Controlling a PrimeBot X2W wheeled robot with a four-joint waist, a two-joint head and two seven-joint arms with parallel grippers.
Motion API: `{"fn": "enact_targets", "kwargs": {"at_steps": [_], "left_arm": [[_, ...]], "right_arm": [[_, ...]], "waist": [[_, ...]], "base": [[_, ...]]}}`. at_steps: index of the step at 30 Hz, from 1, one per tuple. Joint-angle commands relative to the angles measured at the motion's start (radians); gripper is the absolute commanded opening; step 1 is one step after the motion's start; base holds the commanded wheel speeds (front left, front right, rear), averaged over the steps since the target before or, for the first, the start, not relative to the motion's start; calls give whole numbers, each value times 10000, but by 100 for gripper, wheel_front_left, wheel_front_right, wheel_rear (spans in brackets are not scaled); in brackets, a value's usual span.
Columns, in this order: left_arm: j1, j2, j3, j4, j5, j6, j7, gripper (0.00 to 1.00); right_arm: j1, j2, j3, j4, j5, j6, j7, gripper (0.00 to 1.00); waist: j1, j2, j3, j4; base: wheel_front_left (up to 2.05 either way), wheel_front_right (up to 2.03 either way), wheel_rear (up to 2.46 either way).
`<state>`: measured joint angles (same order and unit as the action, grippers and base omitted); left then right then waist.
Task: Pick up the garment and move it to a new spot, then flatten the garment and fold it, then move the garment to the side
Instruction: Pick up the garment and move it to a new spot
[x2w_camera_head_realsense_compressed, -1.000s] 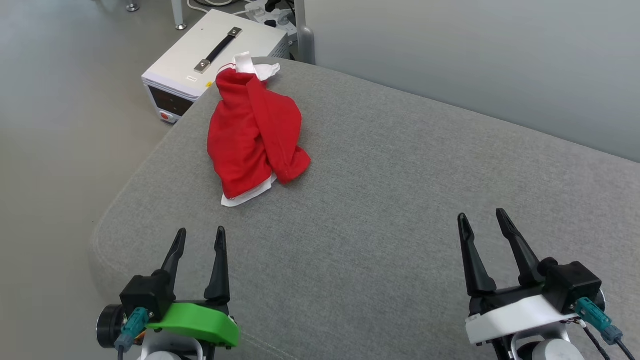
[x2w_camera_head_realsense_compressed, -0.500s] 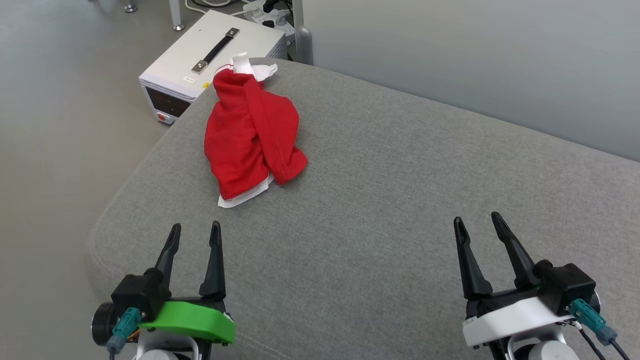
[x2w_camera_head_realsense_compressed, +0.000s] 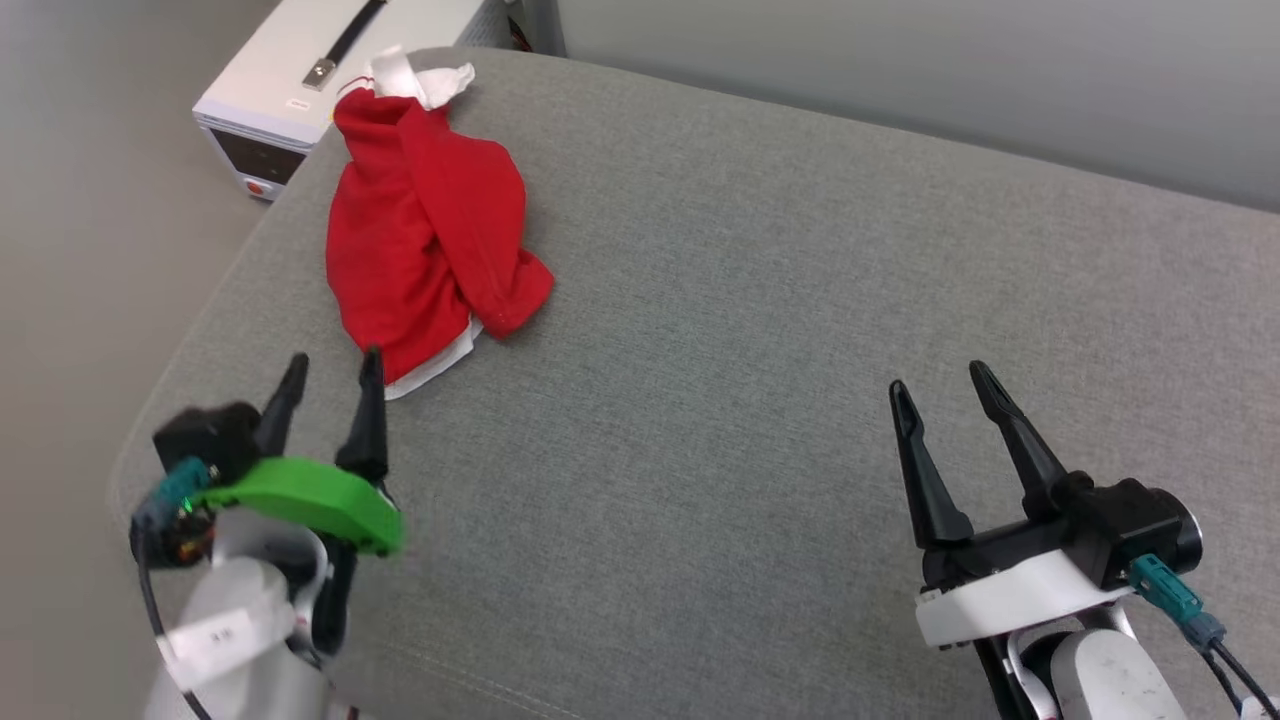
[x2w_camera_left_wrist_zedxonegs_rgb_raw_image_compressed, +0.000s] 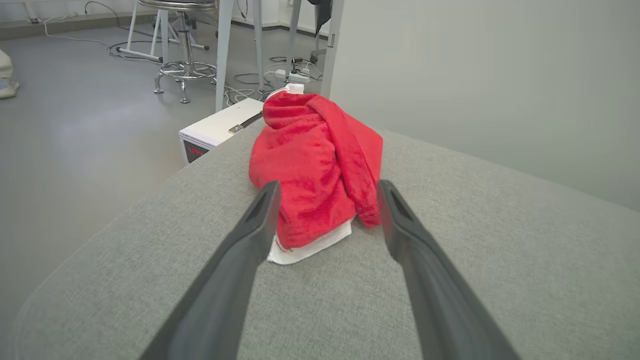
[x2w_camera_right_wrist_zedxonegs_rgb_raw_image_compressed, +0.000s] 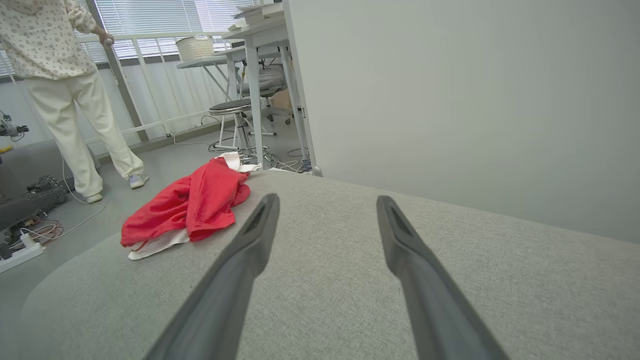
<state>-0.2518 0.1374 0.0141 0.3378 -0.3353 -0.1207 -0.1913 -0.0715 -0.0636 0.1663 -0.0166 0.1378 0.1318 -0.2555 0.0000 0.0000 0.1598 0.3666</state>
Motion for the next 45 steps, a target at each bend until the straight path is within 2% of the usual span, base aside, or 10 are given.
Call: {"fn": "enact_targets", "kwargs": {"at_steps": [1,9,12,17,22,30,31,32,38,45], "left_arm": [[-816,449,4,260,-226,-71,398,100],[-4095,2317,-822,1480,-2074,-96,4511,100],[-4957,2682,-876,1878,-2936,-97,6156,100],[-6095,3377,-854,2606,-3354,0,8193,100],[-6702,4031,-899,3456,-3272,187,9158,100],[-7011,4151,-703,4646,-3551,349,9443,100],[-7009,4113,-704,4793,-3611,339,9527,43],[-7007,4091,-726,4899,-3642,314,9572,0],[-7132,4037,-572,5183,-3828,187,8872,0],[-7445,4530,-811,5259,-3524,-28,7348,0]], "right_arm": [[-247,-61,22,-174,-100,-11,-63,100],[-836,-439,222,-852,-199,-11,-63,100],[-1023,-493,306,-1047,-251,-11,-63,100],[-1324,-571,651,-1242,-254,-11,-62,100],[-1598,-782,943,-1528,-97,-11,-62,100],[-1719,-859,839,-1727,-146,-11,-62,100],[-1714,-865,820,-1729,-160,-11,-62,100],[-1714,-870,807,-1728,-176,-11,-62,100],[-1766,-857,823,-1592,-219,-11,-62,100],[-1759,-711,857,-1240,-97,-11,-62,100]], "waist": [[0,0,954,-779],[0,0,2282,-1473],[0,0,2740,-1678],[0,0,3442,-2030],[0,0,3959,-2395],[0,0,4378,-2621],[0,0,4407,-2613],[0,0,4434,-2600],[0,0,4388,-2480],[0,0,3523,-2408]], "base": [[0,0,0],[0,0,0],[0,0,0],[0,0,0],[0,0,0],[0,0,0],[0,0,0],[0,0,0],[0,0,0],[0,0,0]]}}
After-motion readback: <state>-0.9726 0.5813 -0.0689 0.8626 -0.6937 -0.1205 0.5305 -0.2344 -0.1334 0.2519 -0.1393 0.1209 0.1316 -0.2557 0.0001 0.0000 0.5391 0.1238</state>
